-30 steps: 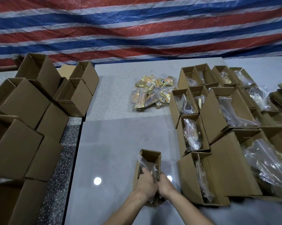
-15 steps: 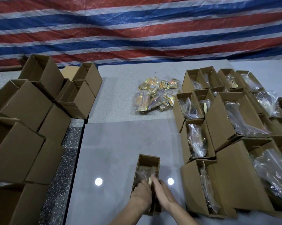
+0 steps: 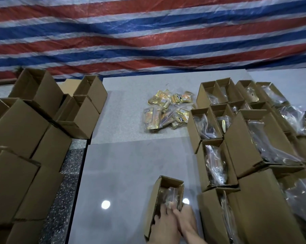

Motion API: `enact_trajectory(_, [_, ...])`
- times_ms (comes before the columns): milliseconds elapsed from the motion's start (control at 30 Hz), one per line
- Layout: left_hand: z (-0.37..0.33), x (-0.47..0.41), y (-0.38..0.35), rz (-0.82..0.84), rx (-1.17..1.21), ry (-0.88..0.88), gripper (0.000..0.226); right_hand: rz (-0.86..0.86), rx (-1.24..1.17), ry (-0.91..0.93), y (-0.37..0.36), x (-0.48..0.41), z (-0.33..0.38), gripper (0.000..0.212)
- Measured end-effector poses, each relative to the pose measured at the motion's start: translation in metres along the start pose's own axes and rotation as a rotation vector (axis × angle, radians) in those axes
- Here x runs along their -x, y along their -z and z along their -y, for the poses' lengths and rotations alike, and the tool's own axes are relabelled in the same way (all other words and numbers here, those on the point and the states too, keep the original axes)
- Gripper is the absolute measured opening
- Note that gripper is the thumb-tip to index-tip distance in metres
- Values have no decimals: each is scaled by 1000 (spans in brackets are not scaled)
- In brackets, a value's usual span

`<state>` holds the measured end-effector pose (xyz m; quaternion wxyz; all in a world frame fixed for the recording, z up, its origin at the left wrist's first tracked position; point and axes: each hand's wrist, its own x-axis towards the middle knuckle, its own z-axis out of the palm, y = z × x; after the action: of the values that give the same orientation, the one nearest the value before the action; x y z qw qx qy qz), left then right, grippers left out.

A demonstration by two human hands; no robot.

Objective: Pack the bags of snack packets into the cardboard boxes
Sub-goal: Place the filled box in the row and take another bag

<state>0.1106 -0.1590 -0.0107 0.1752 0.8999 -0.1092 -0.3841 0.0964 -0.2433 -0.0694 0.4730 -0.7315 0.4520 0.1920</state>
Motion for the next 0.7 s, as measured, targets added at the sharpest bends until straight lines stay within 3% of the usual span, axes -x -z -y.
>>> enact_trajectory(100, [0,-4,1,13,10,-67,64,-49,-31,-2,4,-10,5,28])
enact_trajectory(233, [-6,-18,5,80,-5,-27,52,-183,37,-30,9,-14,16,28])
enact_trajectory(367, [-6,-30,12,65,2,-60,67,-161,62,-24,12,-18,31,47])
enact_trajectory(433, [-9,-32,19,55,-39,-37,63,-148,85,-17,13,-23,36,47])
enact_trajectory(533, [-12,-35,36,-137,26,0,34,-163,95,45,13,-32,37,36])
enact_trajectory(633, [-2,-51,67,-438,338,29,15,-216,135,88,7,-39,38,37])
enact_trajectory(700, [7,-73,90,-516,525,66,14,-233,131,97,1,-45,40,33])
